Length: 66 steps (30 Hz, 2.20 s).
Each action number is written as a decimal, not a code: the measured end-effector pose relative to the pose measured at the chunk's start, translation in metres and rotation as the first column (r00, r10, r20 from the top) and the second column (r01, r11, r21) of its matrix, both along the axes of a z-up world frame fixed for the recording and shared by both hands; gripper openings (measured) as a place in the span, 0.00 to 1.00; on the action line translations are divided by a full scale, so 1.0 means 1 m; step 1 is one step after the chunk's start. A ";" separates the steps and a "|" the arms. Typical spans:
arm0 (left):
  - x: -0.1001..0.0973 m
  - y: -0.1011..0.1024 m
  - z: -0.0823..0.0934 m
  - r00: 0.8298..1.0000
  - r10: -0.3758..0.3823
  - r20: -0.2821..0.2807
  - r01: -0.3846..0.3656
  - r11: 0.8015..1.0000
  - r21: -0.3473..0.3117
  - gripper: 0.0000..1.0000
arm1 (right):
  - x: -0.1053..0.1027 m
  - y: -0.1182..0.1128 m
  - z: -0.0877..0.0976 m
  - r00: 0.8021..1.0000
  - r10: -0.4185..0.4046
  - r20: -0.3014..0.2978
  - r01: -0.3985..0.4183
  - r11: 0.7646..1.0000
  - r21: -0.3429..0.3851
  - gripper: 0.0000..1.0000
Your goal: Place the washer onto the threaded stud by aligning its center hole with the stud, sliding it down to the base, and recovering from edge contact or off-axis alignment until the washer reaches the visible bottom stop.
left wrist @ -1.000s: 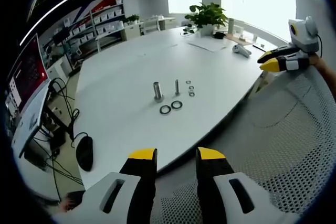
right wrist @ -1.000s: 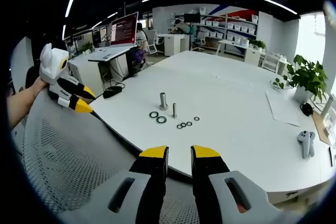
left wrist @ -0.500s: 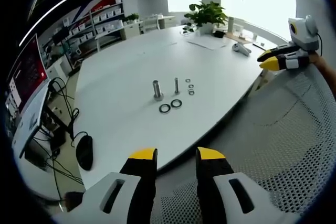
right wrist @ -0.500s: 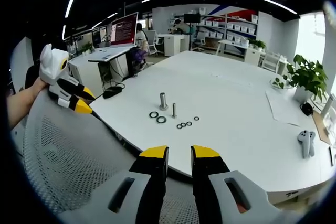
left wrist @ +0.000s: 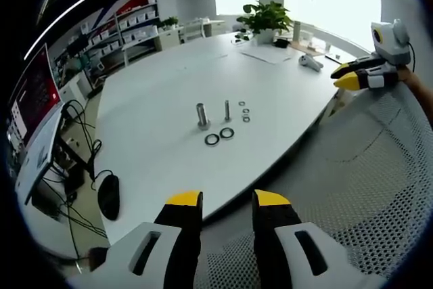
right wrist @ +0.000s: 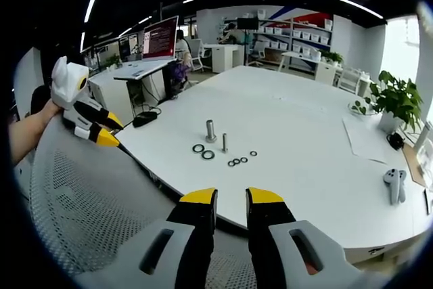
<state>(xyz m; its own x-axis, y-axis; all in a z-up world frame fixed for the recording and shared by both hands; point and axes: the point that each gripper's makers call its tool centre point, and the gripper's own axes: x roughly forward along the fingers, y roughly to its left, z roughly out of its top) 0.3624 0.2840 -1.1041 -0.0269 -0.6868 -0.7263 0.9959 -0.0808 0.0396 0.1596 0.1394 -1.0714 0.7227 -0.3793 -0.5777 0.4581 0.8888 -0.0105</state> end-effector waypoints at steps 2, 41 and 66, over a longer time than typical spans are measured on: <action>0.000 0.000 0.000 1.000 0.000 -0.001 0.000 1.000 -0.003 0.27 | 0.000 0.000 0.001 1.000 -0.001 0.001 0.001 1.000 -0.001 0.20; 0.000 0.001 0.001 1.000 -0.009 -0.024 0.009 1.000 -0.014 0.27 | 0.002 0.003 0.001 1.000 -0.010 0.011 0.010 1.000 -0.008 0.20; 0.000 0.000 0.002 1.000 -0.008 -0.026 0.008 1.000 -0.018 0.27 | 0.003 0.003 0.002 1.000 -0.008 0.014 0.008 1.000 -0.009 0.20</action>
